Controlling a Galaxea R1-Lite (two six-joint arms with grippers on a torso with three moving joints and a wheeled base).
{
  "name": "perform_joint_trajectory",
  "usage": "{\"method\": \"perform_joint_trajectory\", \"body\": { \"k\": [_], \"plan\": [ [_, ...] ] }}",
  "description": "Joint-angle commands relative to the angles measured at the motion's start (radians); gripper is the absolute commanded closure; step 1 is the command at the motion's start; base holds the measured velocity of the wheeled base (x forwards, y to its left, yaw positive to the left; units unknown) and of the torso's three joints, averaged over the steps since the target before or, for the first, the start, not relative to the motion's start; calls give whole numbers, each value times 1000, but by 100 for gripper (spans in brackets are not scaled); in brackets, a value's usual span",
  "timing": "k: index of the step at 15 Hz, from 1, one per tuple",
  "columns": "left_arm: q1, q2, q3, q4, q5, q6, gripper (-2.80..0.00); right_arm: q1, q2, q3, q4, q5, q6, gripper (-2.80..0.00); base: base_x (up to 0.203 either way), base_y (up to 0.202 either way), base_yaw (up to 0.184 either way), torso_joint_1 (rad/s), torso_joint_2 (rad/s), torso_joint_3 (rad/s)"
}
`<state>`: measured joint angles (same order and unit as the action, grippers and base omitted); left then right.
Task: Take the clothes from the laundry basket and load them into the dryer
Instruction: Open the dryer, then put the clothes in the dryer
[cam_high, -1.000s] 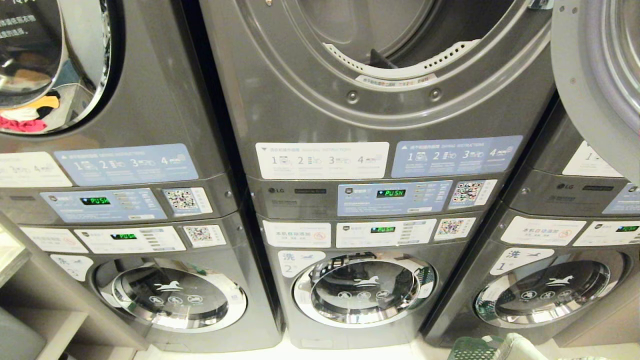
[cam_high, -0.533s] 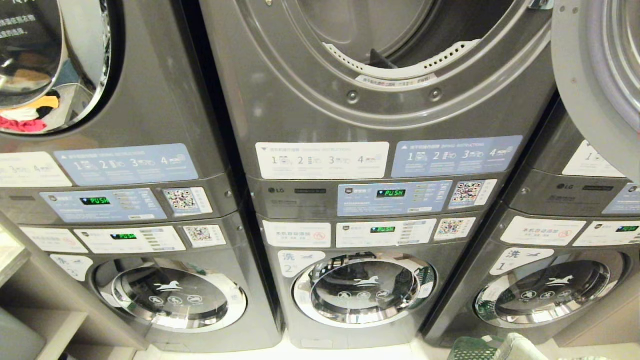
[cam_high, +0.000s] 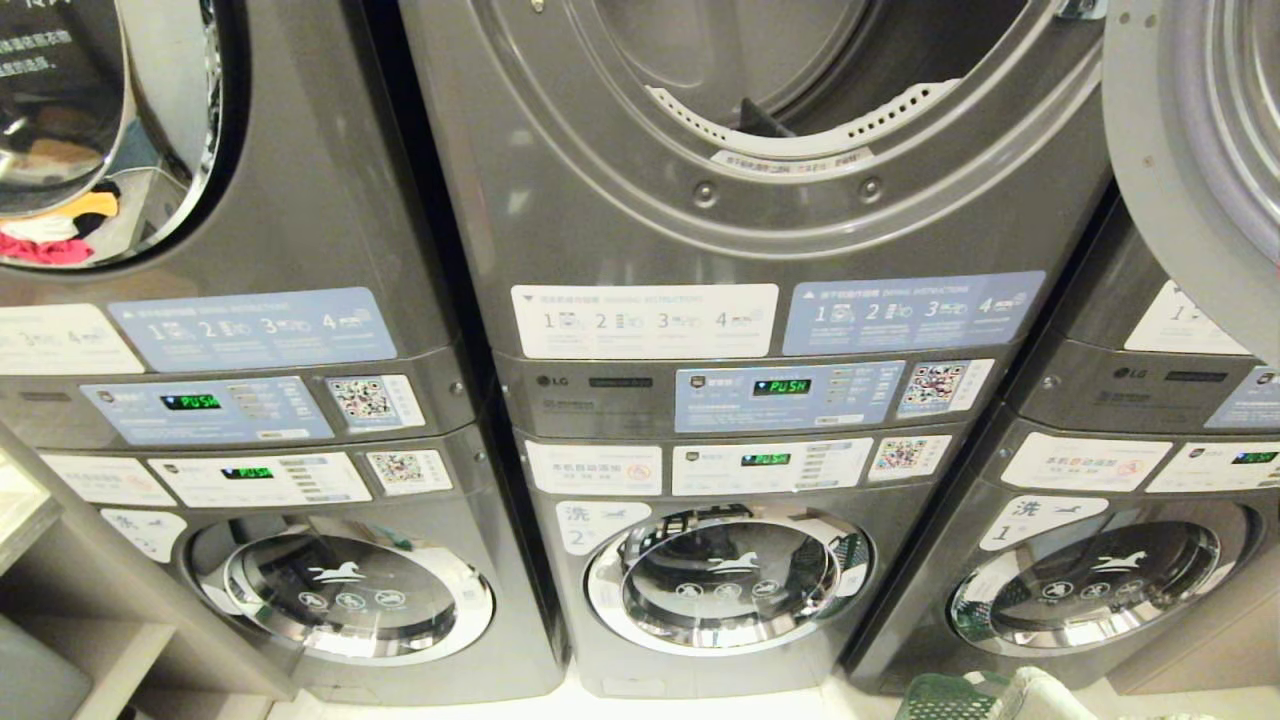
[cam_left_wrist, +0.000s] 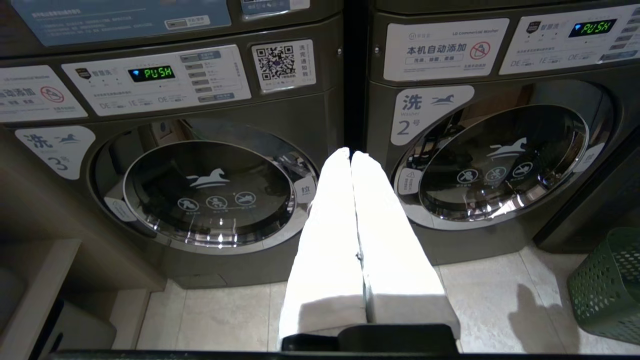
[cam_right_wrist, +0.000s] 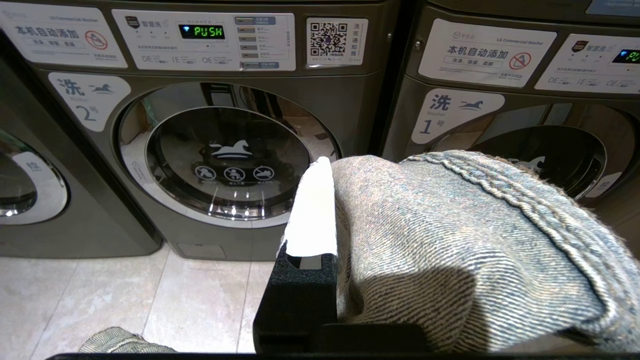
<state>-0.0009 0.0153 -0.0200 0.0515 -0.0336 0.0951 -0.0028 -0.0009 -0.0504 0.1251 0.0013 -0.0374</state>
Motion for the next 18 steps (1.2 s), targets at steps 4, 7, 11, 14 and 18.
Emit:
{"method": "perform_joint_trajectory", "body": {
  "k": [4, 7, 11, 14, 18],
  "plan": [
    [1, -15, 0, 2, -2, 5, 0, 0, 1, 1, -2, 0, 8, 0, 0, 0, 0, 0, 0, 0],
    [1, -15, 0, 2, 0, -2, 0, 0, 1, 1, -2, 2, 8, 0, 0, 0, 0, 0, 0, 0],
    [1, -15, -1, 4, -3, -4, 0, 0, 1, 1, -2, 3, 8, 0, 0, 0, 0, 0, 0, 0],
    [1, -15, 0, 2, 1, -3, 0, 0, 1, 1, -2, 3, 8, 0, 0, 0, 0, 5, 1, 87],
    [1, -15, 1, 1, 5, -9, 0, 0, 1, 1, -2, 2, 7, 0, 0, 0, 0, 0, 0, 186]
  ]
}}
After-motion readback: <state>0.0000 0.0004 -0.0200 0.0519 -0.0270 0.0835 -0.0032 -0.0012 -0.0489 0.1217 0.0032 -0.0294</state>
